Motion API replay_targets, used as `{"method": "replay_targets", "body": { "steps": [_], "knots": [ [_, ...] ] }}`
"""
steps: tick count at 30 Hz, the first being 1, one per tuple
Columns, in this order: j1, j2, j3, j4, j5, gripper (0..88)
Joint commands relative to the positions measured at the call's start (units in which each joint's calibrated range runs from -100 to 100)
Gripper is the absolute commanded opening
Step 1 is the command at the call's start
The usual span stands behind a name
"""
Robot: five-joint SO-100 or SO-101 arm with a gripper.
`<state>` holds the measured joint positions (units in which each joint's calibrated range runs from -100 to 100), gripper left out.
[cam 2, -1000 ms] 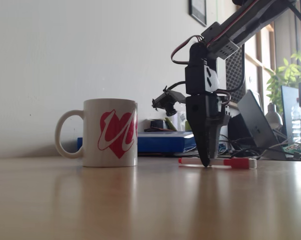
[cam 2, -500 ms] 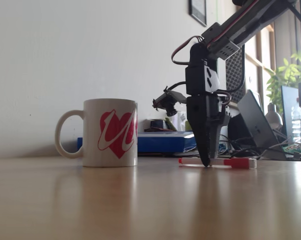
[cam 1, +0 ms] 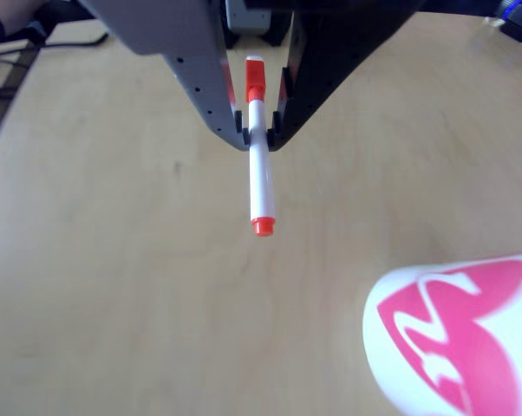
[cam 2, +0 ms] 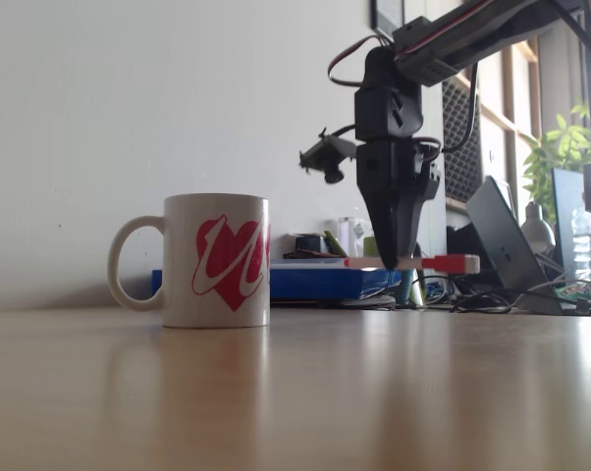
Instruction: Grab the pen and place it in the cup.
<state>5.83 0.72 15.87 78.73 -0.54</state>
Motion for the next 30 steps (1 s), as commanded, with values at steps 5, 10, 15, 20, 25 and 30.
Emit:
{"method": "replay_targets", "body": {
  "steps": [5, 10, 15, 20, 25, 30],
  "knots": [
    [3.81, -11.17, -7.04, 3.29, 2.48, 1.0],
    [3.06, -17.98, -7.22, 2.52, 2.53, 1.0],
    [-0.2, -24.78, -7.31, -0.32, 2.53, 1.0],
    [-3.79, -29.51, -7.31, -3.76, 2.53, 1.0],
    [-7.87, -31.84, -7.31, -8.06, 2.48, 1.0],
    [-11.96, -32.0, -7.13, -13.4, 2.27, 1.0]
  ]
}}
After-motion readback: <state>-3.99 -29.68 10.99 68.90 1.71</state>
